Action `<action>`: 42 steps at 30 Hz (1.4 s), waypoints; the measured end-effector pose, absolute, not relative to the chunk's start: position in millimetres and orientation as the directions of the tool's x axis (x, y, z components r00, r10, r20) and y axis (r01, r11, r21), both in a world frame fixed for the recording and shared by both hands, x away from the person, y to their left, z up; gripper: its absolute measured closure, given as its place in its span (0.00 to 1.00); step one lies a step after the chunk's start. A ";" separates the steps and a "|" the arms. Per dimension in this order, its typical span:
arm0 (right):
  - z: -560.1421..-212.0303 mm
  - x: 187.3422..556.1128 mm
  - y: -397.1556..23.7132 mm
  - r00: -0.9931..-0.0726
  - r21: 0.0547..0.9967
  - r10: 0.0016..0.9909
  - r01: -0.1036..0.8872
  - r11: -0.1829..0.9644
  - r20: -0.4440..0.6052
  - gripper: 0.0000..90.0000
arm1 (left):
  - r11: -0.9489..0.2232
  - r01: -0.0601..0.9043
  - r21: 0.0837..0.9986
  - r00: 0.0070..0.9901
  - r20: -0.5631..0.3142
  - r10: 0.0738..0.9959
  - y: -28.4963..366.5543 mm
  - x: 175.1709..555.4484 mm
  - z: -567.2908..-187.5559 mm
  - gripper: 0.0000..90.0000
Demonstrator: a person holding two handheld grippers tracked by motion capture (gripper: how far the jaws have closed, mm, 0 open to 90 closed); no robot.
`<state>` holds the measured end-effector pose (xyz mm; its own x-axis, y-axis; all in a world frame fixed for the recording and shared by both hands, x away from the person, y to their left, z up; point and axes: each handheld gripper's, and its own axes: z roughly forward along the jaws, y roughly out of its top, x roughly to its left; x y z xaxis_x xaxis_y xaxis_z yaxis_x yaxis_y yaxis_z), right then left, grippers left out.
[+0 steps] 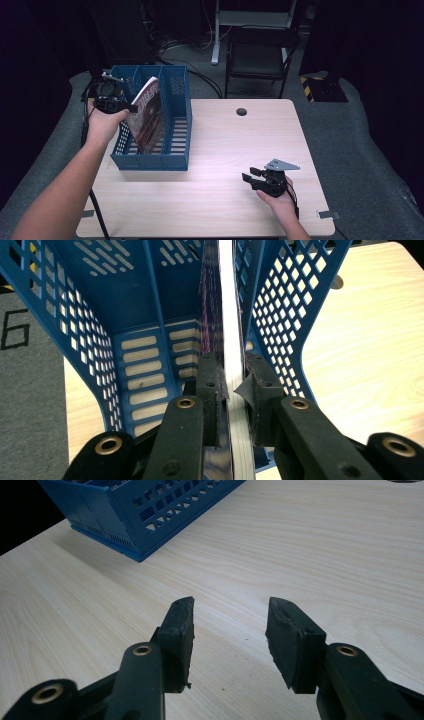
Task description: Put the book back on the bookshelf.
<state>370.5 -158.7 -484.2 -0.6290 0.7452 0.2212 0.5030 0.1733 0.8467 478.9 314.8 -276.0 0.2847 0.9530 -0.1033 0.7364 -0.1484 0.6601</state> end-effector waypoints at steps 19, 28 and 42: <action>-484.2 370.1 -158.8 -0.623 0.844 0.748 0.510 0.168 0.228 0.60 | -0.143 0.736 0.661 0.290 -0.117 0.950 318.0 472.5 -278.4 0.88; -484.4 370.0 -158.9 -0.624 0.844 0.748 0.510 0.167 0.229 0.60 | -0.151 0.741 0.654 0.297 -0.119 0.947 317.6 472.4 -277.6 0.88; -484.8 370.1 -158.9 -0.625 0.842 0.747 0.512 0.171 0.228 0.60 | -0.171 0.755 0.633 0.305 -0.108 0.946 315.3 474.6 -275.3 0.90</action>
<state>370.1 -158.9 -484.8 -0.6246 0.7469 0.2283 0.5119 0.1708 0.8419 474.6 315.3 -275.3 0.3052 0.9461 -0.1080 0.7546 -0.1711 0.6335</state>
